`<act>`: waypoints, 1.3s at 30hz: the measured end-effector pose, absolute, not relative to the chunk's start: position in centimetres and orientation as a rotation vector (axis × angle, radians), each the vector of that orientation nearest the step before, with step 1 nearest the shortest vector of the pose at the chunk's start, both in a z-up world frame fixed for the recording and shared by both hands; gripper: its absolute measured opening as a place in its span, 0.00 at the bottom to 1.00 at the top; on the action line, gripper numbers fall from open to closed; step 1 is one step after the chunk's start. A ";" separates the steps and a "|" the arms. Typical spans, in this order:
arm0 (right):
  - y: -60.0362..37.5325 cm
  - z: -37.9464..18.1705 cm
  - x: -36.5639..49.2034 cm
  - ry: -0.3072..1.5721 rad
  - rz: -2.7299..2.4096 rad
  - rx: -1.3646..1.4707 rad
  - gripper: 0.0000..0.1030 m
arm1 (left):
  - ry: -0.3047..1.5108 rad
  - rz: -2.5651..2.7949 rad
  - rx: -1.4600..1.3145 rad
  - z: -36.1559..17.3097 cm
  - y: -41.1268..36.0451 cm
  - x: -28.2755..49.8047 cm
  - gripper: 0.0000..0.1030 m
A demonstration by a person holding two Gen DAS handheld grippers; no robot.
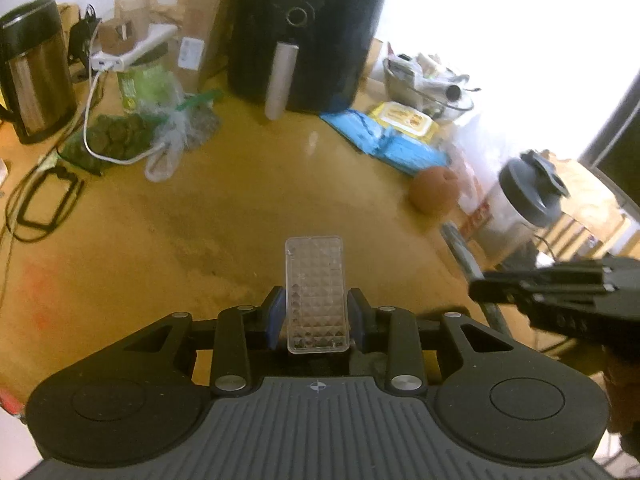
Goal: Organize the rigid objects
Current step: 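Carry the clear tray with the left tool to the box while right tool carries the strip, then open the left tool to drop the tray into the box while right tool releases the strip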
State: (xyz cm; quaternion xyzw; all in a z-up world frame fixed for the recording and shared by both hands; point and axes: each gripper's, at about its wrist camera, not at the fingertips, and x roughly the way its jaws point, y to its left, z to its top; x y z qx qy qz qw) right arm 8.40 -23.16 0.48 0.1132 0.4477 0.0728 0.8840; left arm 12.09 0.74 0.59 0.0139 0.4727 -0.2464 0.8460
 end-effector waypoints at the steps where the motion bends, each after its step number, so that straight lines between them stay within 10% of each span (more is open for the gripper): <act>1: -23.1 0.5 8.3 0.933 0.151 0.236 0.16 | 1.005 -0.527 0.030 0.4 0.8 11.7 0.32; 39: -20.0 0.0 5.3 0.956 0.319 0.242 0.16 | 1.016 -0.455 -0.013 -1.4 3.7 6.2 0.34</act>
